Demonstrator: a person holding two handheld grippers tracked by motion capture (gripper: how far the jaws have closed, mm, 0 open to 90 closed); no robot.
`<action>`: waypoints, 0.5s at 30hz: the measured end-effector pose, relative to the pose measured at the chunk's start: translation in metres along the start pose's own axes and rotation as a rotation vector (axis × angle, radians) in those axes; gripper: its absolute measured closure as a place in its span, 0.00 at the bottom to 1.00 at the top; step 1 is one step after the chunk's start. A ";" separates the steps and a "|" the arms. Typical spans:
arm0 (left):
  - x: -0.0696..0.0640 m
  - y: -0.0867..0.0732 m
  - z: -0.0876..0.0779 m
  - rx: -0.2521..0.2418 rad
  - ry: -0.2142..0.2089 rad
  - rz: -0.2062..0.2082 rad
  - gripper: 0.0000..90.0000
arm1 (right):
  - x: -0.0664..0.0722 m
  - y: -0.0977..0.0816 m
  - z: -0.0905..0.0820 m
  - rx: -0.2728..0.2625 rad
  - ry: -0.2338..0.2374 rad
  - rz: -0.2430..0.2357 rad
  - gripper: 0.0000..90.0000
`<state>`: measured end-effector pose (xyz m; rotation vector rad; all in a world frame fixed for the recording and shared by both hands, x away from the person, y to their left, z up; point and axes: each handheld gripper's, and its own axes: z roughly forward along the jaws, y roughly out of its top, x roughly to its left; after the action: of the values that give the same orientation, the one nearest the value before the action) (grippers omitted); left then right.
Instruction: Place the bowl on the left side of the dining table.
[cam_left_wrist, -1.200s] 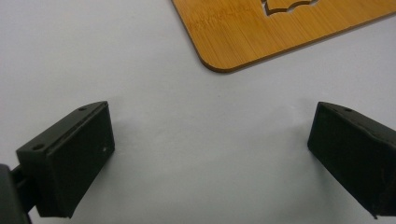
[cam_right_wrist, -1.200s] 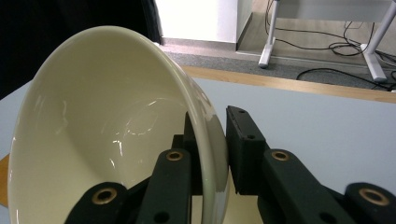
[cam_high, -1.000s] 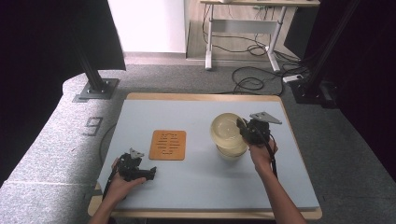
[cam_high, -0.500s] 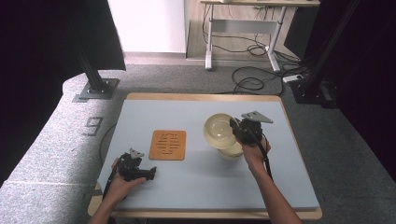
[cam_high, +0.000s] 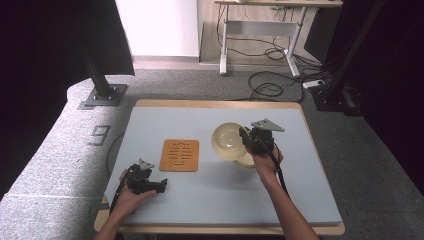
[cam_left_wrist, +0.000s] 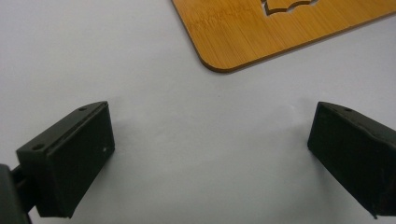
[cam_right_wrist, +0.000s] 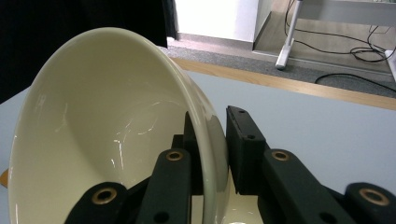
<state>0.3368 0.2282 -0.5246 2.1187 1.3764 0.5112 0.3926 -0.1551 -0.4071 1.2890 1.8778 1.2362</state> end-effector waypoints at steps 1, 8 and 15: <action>0.000 0.000 0.000 0.000 0.001 0.001 0.01 | 0.001 0.000 0.000 0.002 0.002 -0.001 0.88; 0.000 0.000 0.000 0.004 0.000 0.001 0.01 | 0.004 -0.001 0.003 0.006 0.006 -0.016 0.88; 0.000 0.000 0.000 0.005 0.000 0.000 0.01 | 0.009 0.001 0.005 0.008 0.012 -0.025 0.88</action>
<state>0.3370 0.2281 -0.5242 2.1227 1.3787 0.5084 0.3937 -0.1453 -0.4075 1.2612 1.9031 1.2282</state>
